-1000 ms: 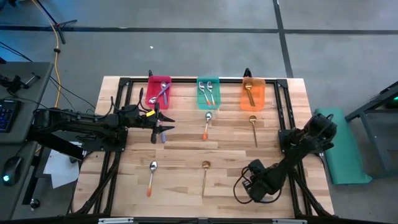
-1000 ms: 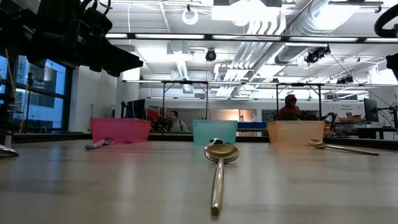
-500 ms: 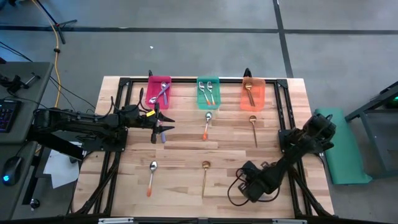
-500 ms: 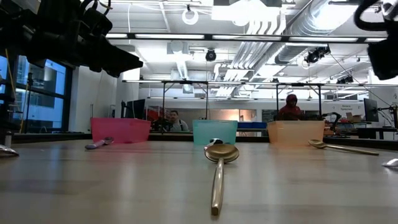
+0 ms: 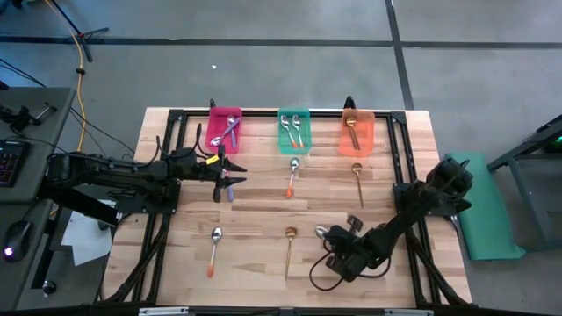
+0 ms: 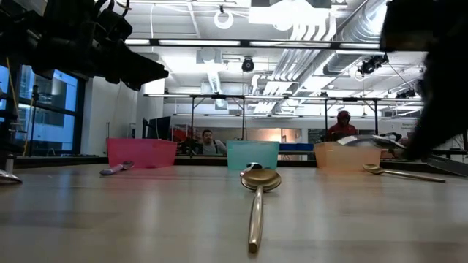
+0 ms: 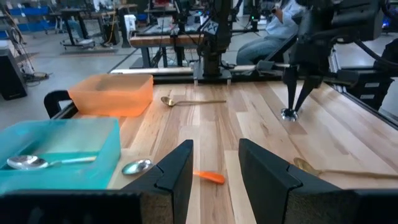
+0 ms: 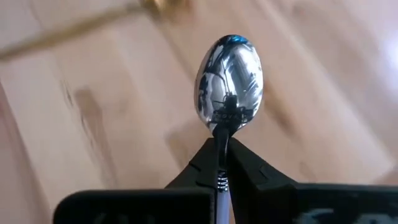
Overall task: Sort silverware by color (type)
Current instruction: Put the violet spoon into the red bin
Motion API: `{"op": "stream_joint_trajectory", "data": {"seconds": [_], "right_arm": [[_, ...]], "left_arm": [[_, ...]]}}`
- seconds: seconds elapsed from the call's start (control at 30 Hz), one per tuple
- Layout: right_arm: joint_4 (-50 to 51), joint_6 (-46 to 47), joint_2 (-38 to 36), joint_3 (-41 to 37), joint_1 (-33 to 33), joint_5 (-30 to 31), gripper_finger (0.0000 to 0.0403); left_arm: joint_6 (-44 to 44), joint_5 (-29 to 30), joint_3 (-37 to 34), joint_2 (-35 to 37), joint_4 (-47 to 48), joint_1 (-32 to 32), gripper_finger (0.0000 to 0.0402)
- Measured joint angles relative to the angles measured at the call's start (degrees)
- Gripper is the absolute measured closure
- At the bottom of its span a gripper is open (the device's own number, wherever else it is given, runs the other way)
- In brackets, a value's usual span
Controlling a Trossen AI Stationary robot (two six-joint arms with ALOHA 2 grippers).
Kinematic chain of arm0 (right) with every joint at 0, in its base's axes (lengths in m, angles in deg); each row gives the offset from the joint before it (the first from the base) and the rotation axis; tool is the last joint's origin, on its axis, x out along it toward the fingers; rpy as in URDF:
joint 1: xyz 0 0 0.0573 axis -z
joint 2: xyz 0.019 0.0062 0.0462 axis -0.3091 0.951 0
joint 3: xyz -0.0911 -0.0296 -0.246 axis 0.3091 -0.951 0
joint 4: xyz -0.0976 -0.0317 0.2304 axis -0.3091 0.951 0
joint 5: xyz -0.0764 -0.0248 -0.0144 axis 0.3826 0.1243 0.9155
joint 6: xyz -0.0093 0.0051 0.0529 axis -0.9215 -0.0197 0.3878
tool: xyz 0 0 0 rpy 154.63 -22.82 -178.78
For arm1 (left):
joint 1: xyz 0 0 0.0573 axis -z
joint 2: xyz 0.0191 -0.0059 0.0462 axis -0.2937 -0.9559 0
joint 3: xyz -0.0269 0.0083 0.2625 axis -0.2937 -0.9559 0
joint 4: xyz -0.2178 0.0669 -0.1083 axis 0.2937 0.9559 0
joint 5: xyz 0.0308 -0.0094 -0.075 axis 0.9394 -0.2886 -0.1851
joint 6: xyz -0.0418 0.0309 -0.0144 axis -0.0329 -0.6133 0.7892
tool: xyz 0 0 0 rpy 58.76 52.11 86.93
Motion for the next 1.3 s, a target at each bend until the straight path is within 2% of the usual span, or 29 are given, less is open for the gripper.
{"op": "stream_joint_trajectory", "data": {"seconds": [0.3,0.53,0.6,0.7,0.9,1.07,1.3], "right_arm": [[-10.90,-19.60,-0.01,0.00,5.26,9.64,0.0403],[-22.35,-40.19,-0.07,-0.02,13.15,7.83,0.0403],[-26.98,-47.23,-0.07,-0.18,15.90,5.06,0.0403],[-37.17,-58.46,-0.11,-2.00,20.72,-2.76,0.0403],[-53.64,-74.09,-0.11,-4.66,30.38,-15.04,0.0403],[-65.38,-79.18,-0.11,-4.66,38.24,-30.99,0.0403],[-76.26,-80.18,-0.11,-4.63,45.11,-44.47,0.0402]], "left_arm": [[-1.62,-0.34,-0.02,-0.44,-0.52,1.19,0.0280],[-2.74,-0.30,-0.04,-1.91,-1.49,2.34,0.0280],[-3.20,-0.30,-0.04,-2.02,-1.83,2.34,0.0280],[-3.59,-0.28,-0.04,-2.00,-1.84,2.34,0.0280],[-4.16,-0.23,-0.04,-0.86,-1.85,2.32,0.0280],[-4.57,-0.21,-0.04,0.69,-1.99,2.32,0.0280],[-4.26,-0.32,-0.02,-0.19,-1.96,2.55,0.0280]]}}
